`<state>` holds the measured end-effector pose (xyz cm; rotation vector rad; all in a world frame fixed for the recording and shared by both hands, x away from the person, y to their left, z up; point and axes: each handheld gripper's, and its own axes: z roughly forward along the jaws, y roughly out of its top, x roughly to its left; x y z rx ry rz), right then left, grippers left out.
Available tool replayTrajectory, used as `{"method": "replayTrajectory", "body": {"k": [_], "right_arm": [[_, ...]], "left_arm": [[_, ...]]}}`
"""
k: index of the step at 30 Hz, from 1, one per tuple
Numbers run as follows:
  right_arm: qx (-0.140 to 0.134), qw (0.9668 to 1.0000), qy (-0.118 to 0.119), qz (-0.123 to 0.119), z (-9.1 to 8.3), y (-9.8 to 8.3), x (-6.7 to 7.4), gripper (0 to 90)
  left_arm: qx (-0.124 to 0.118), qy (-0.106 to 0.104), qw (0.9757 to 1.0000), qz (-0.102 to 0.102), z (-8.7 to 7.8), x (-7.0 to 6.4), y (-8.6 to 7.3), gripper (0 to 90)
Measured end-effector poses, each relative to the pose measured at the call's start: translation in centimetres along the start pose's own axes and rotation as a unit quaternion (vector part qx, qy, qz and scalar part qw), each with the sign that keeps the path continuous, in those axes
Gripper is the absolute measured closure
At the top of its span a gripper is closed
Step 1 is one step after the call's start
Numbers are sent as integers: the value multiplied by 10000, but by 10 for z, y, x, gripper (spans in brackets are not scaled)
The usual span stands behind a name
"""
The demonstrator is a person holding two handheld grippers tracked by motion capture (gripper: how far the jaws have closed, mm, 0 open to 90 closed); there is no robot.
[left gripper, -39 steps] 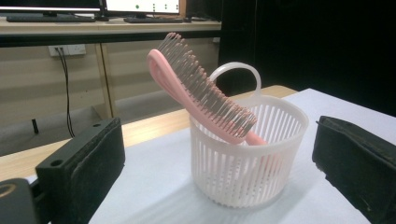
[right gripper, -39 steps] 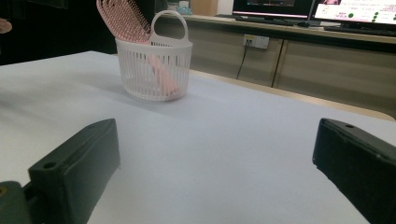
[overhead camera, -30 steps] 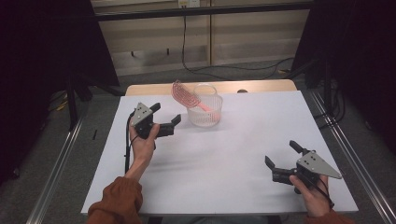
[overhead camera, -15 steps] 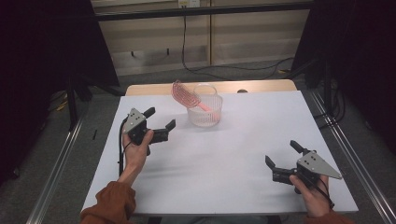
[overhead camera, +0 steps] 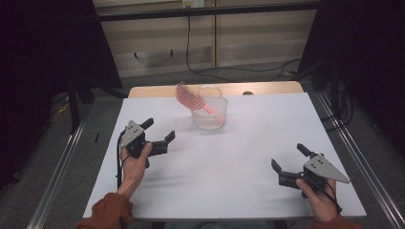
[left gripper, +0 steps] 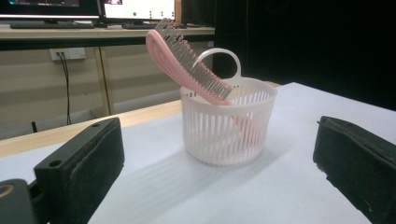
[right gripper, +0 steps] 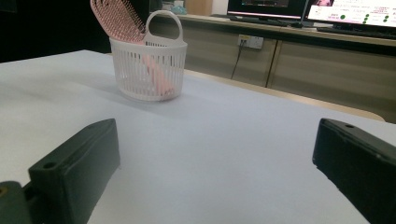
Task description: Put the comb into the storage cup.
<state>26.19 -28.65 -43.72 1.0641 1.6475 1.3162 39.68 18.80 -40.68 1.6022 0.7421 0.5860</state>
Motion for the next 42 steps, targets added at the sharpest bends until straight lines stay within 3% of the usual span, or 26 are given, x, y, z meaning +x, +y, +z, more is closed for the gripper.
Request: {"method": "replayTrajectory", "body": {"k": [7, 11, 15, 17, 20, 22, 36, 38, 42], "right_arm": [[-7, 10000, -2, 7, 0, 0, 0, 2], [-8, 10000, -10, 13, 0, 0, 0, 2], [-9, 10000, -1, 3, 0, 0, 0, 2], [-8, 10000, -4, 17, 0, 0, 0, 2], [-11, 10000, 0, 12, 0, 0, 0, 3], [-6, 10000, -5, 12, 0, 0, 0, 4], [-25, 10000, -26, 30, -2, 0, 0, 4], [-33, 10000, -40, 32, -2, 0, 0, 4], [-33, 10000, -46, 38, -2, 0, 0, 3]], "left_arm": [[8, 32, 10000, 25, -12, -7, -5, 21], [43, 182, 9998, -36, -17, -12, -10, 21], [88, 112, 9998, -133, -23, -13, -14, 21], [156, 56, 9994, -293, -27, -13, -14, 21], [117, 144, 9995, -247, -33, -15, -14, 21], [124, 110, 9993, -335, -37, -16, -16, 22], [50, 293, 9994, -192, -63, -24, -23, 24], [94, 270, 9996, -83, -66, -26, -24, 24], [107, 334, 9993, -150, -74, -28, -25, 24]]}}
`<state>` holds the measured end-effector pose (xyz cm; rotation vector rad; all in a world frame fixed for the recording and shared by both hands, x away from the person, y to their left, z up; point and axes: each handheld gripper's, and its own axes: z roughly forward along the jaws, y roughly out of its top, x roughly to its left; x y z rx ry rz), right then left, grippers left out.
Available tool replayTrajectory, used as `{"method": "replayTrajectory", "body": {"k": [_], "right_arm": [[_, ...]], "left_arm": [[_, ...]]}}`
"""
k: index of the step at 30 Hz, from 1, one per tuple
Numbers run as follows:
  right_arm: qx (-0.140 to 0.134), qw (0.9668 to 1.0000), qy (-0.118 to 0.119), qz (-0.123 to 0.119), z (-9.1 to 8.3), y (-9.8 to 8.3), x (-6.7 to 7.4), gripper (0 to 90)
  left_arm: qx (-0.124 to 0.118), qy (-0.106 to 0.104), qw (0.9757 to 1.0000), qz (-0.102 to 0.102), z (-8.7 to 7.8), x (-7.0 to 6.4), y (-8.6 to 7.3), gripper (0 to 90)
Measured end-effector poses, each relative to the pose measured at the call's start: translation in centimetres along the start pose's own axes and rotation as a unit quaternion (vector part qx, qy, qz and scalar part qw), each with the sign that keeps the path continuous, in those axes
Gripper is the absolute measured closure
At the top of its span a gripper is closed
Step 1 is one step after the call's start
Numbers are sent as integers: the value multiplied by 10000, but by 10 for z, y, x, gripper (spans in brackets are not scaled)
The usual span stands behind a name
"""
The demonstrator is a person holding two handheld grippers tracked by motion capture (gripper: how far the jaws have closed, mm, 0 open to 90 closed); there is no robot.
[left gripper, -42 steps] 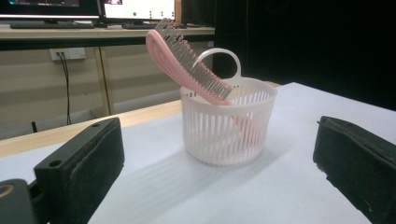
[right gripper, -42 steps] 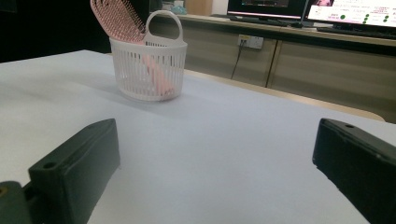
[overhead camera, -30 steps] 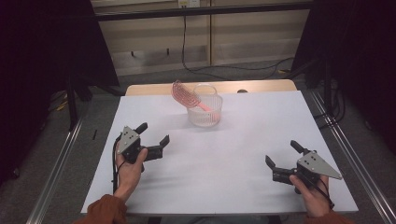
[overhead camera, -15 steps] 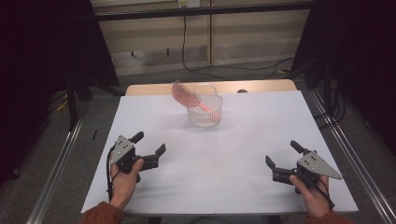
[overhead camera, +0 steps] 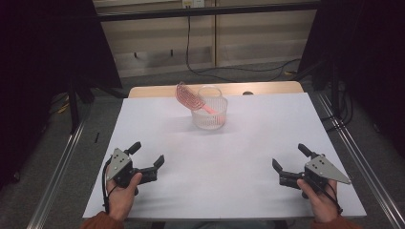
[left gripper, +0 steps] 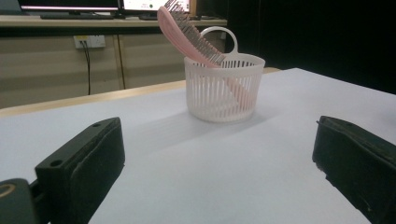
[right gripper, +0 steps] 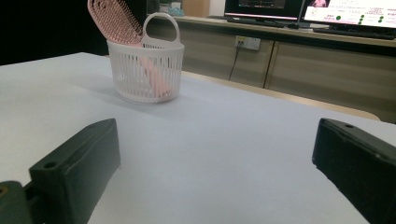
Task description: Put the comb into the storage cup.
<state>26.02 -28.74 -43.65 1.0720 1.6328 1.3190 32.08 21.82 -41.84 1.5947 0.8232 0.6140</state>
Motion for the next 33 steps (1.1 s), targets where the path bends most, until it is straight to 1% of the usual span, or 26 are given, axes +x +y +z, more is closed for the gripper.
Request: {"method": "replayTrajectory", "body": {"k": [1, 2, 4, 10, 11, 12, 13, 14, 16, 17, 18, 19, 21, 22, 24, 25, 27, 28, 29, 31, 32, 33], "right_arm": [[3, 10000, 4, 9, 0, 0, 0, 4], [4, 10000, 1, 7, 0, 0, 0, 3], [5, 10000, -16, 5, 0, 0, 0, 4], [9, 10000, -30, 18, -2, 0, 0, 3], [10, 10000, -35, 11, -2, -1, -1, 3], [15, 10000, -46, 17, -2, -1, -1, 3], [-6, 10000, -55, 12, -2, -1, -1, 3], [-5, 10000, -63, 21, -3, -1, -1, 3], [-8, 10000, -59, 21, -4, -1, -1, 3], [-17, 10000, -80, 29, -5, -1, -1, 3], [-29, 9999, -94, 30, -6, -1, -1, 2], [-32, 9999, -100, 50, -7, -1, 0, 3], [-47, 9999, -110, 49, -9, -1, 0, 2], [-51, 9999, -134, 45, -10, -1, 0, 2], [-28, 9999, -144, 74, -13, -3, 1, 0], [-32, 9998, -197, 62, -14, -4, 1, 0], [-112, 9996, -241, 93, -14, -3, 0, 2], [-128, 9995, -280, 111, -14, -3, 0, 0], [-134, 9995, -286, 94, -13, -3, -1, 0], [-134, 9993, -325, 131, -11, -3, -2, 1], [-170, 9992, -349, 127, -11, -3, -3, 3], [-198, 9991, -352, 136, -10, -3, -2, 4]], "left_arm": [[-12, 60, 10000, -30, -3, 0, -1, 25], [5, 68, 10000, -25, -4, 0, -1, 25], [10, 83, 9999, -103, -6, 2, -2, 25], [-91, 280, 9994, -192, -16, 5, -3, 26], [-195, 395, 9988, -230, -19, 6, -4, 31], [-248, 489, 9983, -197, -21, 6, -3, 36], [-221, 477, 9985, -168, -22, 7, -4, 36], [-216, 485, 9984, -205, -23, 8, -5, 35], [-126, 644, 9976, -209, -24, 8, -7, 35], [-96, 650, 9977, -176, -26, 8, -8, 35], [-110, 632, 9977, -208, -28, 7, -9, 35], [-71, 605, 9980, -162, -31, 8, -10, 35], [-120, 654, 9977, -136, -34, 6, -10, 35], [-127, 610, 9979, -190, -35, 6, -10, 35], [-193, 614, 9977, -194, -34, 5, -9, 35], [-208, 602, 9978, -180, -34, 5, -8, 35], [-180, 574, 9980, -185, -32, 6, -8, 35], [-167, 566, 9980, -228, -30, 6, -8, 35], [-162, 559, 9981, -218, -30, 6, -8, 35], [-147, 631, 9978, -120, -29, 7, -8, 34], [-126, 622, 9979, -118, -28, 7, -7, 32], [-153, 605, 9979, -192, -28, 8, -7, 31]]}}
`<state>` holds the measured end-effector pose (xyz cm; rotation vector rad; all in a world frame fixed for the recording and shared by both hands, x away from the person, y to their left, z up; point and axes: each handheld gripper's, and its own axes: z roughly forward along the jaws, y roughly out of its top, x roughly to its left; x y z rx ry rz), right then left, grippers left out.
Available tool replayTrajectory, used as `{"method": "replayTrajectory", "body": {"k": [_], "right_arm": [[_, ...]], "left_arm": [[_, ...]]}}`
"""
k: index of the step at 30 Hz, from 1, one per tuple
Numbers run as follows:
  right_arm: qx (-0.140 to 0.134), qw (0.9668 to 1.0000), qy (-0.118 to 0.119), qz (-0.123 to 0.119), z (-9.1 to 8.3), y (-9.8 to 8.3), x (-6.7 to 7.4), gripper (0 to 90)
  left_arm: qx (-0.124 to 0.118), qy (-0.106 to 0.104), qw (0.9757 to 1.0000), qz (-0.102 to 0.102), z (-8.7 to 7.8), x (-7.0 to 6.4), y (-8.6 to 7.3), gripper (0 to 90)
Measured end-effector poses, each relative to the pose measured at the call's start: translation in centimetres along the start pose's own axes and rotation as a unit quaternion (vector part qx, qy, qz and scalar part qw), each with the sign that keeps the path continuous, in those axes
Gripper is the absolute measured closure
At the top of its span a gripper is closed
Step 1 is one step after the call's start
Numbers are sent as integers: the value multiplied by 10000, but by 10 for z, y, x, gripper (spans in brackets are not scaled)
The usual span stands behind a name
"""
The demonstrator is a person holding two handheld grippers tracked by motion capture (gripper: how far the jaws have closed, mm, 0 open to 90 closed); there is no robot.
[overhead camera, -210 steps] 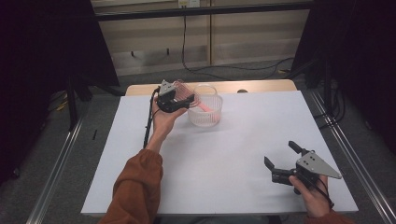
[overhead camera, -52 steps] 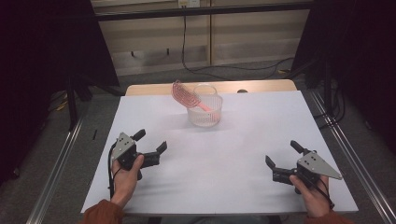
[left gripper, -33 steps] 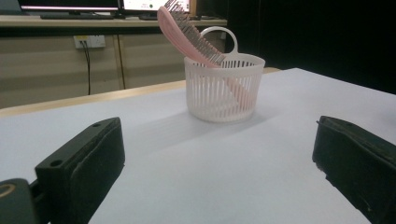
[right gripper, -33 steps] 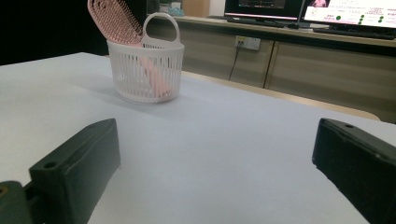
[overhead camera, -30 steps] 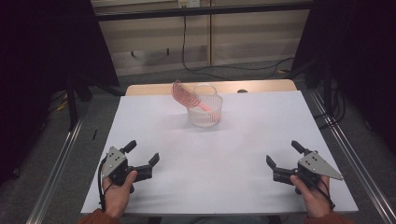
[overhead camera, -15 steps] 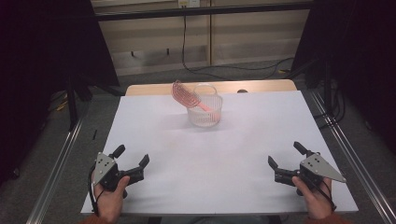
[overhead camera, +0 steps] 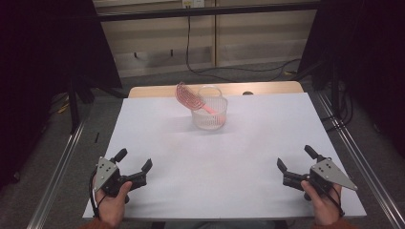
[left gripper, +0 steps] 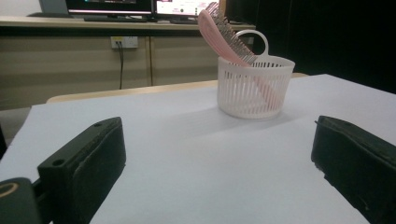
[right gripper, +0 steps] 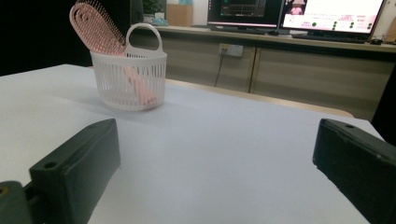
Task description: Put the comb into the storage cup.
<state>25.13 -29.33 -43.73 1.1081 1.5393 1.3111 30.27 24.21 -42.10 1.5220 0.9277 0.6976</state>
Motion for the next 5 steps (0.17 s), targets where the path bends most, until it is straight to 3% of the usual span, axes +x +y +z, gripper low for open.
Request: {"method": "replayTrajectory", "body": {"k": [5], "right_arm": [[-20, 10000, 59, -61, 1, 0, 2, 5]], "left_arm": [[-8, 31, 10000, 46, -1, -1, 1, 31]]}}
